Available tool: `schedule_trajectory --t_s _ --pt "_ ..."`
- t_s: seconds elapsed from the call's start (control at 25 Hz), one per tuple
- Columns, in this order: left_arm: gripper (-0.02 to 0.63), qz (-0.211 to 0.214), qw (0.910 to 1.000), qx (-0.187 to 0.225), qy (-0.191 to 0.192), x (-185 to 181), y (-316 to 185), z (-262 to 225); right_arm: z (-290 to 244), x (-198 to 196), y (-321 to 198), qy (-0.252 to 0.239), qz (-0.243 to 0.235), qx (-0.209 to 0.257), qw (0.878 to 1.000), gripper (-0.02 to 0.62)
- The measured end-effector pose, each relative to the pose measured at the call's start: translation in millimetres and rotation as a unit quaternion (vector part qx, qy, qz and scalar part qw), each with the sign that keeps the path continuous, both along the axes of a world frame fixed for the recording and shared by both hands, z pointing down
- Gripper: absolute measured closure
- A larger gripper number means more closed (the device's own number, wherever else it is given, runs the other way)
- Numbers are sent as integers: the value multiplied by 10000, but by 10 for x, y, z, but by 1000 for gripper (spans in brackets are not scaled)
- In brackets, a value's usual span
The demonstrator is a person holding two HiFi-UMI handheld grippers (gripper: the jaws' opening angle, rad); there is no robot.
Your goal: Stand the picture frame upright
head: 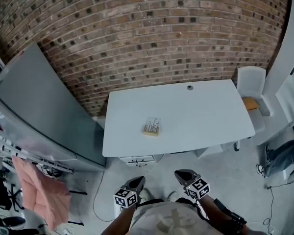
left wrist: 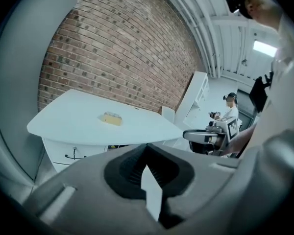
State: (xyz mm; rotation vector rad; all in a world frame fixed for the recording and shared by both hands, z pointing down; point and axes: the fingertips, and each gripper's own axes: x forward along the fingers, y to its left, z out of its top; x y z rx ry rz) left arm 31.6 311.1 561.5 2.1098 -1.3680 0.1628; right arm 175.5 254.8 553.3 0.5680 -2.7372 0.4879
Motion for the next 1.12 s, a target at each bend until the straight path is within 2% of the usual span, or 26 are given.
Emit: schedule_trajectory --t_s 0.48,1.12 --pt "604 342 9994 37 69 -462 -158 22 -109 -392 -130 75 507 86 9987 589" --pt "604 846 9963 90 75 -1107 -211 69 -52 -878 3 328 1246 45 9917 589"
